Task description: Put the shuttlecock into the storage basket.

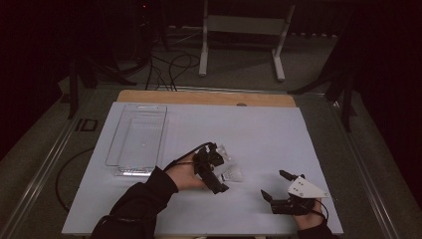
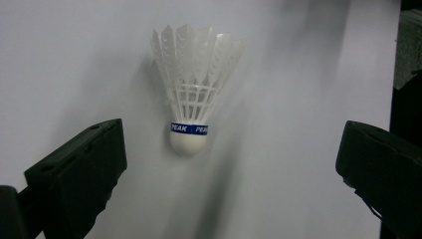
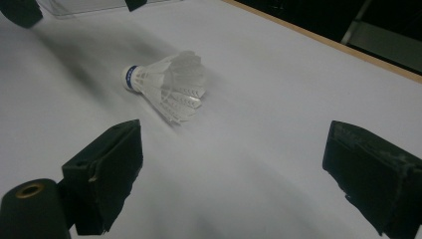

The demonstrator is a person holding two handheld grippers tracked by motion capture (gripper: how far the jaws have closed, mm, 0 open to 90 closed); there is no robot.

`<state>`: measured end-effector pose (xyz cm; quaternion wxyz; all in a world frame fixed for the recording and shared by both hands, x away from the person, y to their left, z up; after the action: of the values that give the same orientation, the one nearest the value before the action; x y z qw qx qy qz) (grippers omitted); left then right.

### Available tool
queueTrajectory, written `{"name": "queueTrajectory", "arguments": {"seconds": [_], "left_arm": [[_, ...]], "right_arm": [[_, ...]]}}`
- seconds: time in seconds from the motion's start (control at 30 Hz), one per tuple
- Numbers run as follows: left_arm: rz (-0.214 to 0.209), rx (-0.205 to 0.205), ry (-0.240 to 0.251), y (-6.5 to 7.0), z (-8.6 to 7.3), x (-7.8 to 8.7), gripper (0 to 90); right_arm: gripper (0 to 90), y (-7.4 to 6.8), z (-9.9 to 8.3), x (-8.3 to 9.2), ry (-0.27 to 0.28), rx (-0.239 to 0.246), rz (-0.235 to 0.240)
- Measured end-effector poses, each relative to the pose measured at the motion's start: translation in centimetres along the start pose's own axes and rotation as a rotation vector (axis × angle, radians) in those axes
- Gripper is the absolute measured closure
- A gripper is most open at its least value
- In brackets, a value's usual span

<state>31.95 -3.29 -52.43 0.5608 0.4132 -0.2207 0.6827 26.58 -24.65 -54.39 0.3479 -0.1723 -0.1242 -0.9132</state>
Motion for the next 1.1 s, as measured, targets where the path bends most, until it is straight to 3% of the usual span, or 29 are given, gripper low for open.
{"name": "queueTrajectory", "arguments": {"seconds": [0.27,0.5,0.83,1.1], "left_arm": [[-0.013,-0.013,0.051,-0.5,-0.4,-1.1,1.8],[-0.013,0.006,0.017,-1.2,-1.2,-2.4,4.9],[-0.015,-0.006,-0.035,-1.4,-1.8,-3.1,19.7],[0.012,-0.016,-0.068,-1.9,-2.1,-3.8,34.0]], "right_arm": [[8.7,0.0,0.0,0.0,-0.002,-0.001,0.004],[8.7,-0.1,0.0,0.0,-0.004,-0.003,0.004],[8.7,0.0,-0.1,-0.1,-0.007,0.000,0.006],[8.7,0.0,-0.1,-0.1,-0.007,0.000,0.006]]}}
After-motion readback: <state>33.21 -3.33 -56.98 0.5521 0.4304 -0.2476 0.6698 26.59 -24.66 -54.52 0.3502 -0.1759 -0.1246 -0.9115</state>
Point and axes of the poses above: each handheld gripper's, and its own axes: x roughly backward along the jaws, z roughly out of its top, y roughly to its right, the point moved 7 cm from there along -x, roughly forward along the jaws, and after that the axes turned 4 degrees about y, right-handed, at the moved point
